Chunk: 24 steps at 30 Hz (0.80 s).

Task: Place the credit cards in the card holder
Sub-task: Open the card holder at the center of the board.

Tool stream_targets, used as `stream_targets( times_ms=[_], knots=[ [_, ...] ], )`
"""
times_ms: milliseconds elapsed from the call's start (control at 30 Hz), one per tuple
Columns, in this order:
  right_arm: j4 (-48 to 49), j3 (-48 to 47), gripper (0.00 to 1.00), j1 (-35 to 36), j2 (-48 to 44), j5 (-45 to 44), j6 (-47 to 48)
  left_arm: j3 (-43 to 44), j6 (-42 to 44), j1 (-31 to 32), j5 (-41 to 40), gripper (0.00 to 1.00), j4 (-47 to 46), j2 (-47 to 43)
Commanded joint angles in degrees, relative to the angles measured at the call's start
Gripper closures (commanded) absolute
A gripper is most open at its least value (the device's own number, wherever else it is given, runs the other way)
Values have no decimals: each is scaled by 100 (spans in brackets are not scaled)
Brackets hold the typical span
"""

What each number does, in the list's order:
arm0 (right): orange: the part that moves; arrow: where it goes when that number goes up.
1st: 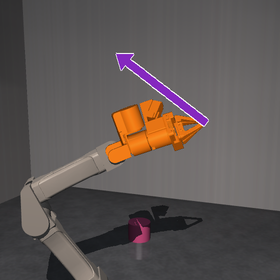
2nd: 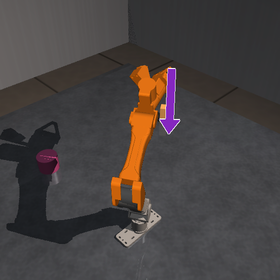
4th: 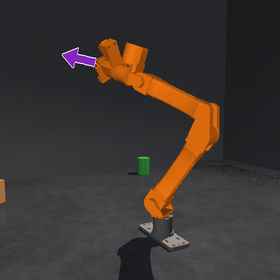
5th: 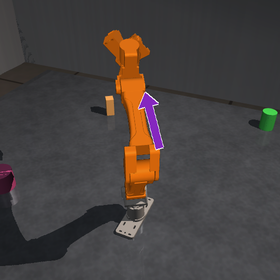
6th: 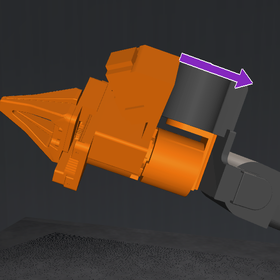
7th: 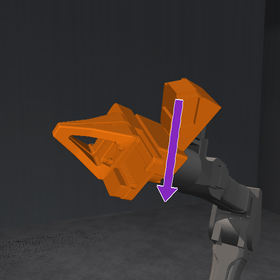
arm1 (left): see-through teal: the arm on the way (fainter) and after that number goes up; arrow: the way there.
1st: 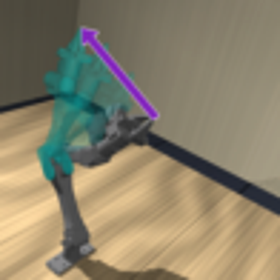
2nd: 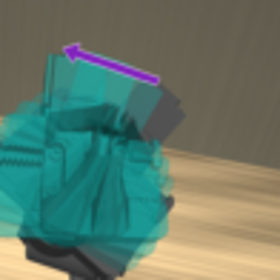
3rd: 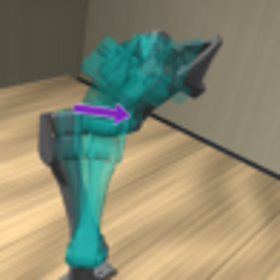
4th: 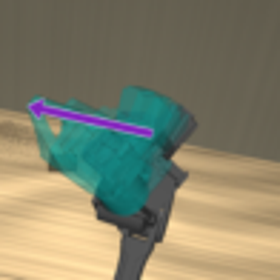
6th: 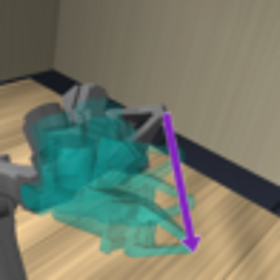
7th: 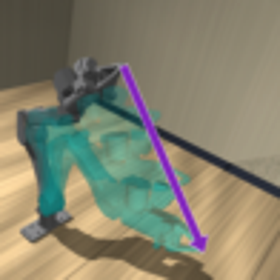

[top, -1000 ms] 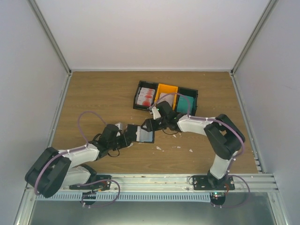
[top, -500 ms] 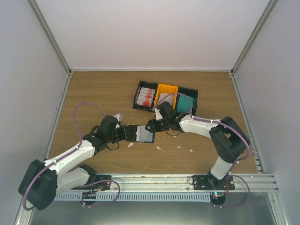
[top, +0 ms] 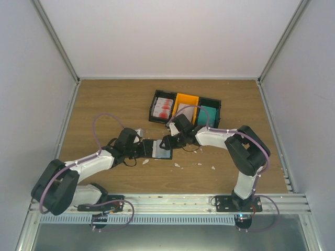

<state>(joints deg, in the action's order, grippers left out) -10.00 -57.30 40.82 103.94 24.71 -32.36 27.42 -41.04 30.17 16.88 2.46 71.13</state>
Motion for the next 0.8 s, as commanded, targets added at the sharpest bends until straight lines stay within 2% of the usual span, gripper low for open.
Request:
stream_targets(
  times_ms=[0, 333, 567, 767],
  knots=[
    [1, -142, 54, 23, 167, 213, 106, -32, 84, 15, -209, 78, -293, 353],
    [200, -234, 50, 16, 485, 593, -33, -255, -152, 11, -228, 80, -433, 691],
    [963, -186, 48, -76, 695, 1486, -315, -593, -181, 12, -172, 80, -923, 363],
    [1471, -137, 47, -83, 754, 1834, -543, -840, -222, 15, -89, 79, -1180, 91]
  ],
)
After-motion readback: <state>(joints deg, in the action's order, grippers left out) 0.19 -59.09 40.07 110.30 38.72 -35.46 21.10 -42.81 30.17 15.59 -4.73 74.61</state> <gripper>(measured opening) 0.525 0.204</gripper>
